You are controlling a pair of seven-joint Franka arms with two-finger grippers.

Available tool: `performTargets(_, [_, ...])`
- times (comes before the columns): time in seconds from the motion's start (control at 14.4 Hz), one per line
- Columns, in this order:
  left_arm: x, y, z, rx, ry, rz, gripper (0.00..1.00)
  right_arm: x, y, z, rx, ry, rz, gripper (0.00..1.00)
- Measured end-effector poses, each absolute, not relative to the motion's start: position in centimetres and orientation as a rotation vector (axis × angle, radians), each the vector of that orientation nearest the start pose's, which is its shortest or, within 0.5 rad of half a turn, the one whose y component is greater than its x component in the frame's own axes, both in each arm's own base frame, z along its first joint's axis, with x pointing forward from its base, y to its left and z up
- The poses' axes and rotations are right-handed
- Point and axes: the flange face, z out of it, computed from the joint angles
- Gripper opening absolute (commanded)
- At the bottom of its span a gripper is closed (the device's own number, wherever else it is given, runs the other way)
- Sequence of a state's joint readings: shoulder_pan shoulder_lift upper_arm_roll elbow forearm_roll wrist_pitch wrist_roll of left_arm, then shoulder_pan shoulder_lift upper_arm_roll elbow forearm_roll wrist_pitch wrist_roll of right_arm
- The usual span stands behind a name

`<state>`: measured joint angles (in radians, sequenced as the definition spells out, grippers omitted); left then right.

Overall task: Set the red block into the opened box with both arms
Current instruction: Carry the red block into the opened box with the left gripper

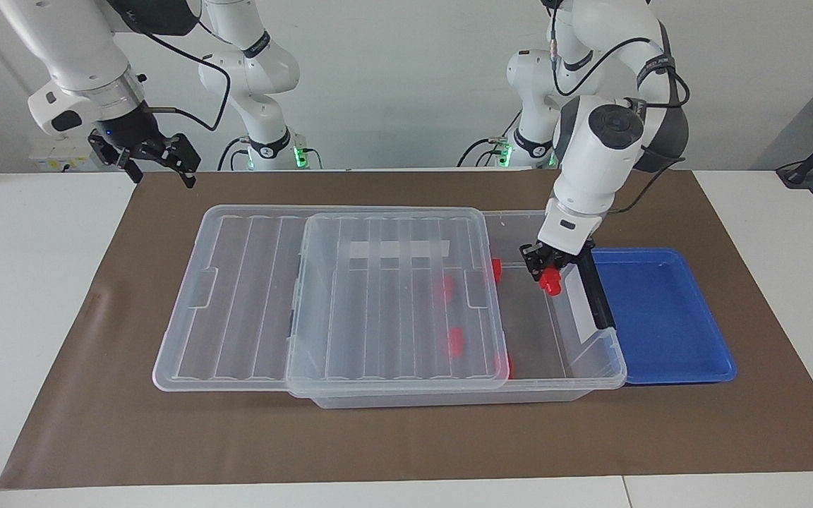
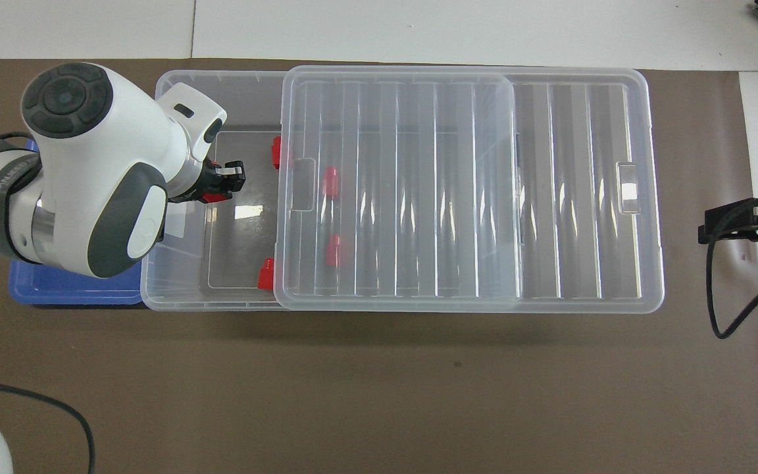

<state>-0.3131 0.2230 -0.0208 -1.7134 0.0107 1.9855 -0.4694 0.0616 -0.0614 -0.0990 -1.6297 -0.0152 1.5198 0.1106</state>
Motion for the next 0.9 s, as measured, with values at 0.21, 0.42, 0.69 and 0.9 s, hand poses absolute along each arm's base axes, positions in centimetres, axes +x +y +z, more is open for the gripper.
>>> performTargets(0.21, [59.8, -21.3, 41.5, -3.155, -0.199, -0.094, 0.0, 52.9, -2.3, 62.6, -3.143, 0.234, 0.077, 1.0])
performTargets(0.42, [60.1, -22.3, 37.2, -3.16, -0.189, -0.102, 0.0, 52.9, -2.4, 62.5, -3.143, 0.235, 0.078, 1.0])
performTargets(0.69, [60.5, -22.4, 33.1, -3.162, -0.188, -0.126, 0.0, 52.9, -2.4, 62.5, -3.143, 0.235, 0.078, 1.0])
performTargets(0.9, [60.1, -21.9, 31.6, -3.163, -0.191, -0.15, 0.0, 52.9, -2.4, 62.5, -3.143, 0.235, 0.078, 1.0])
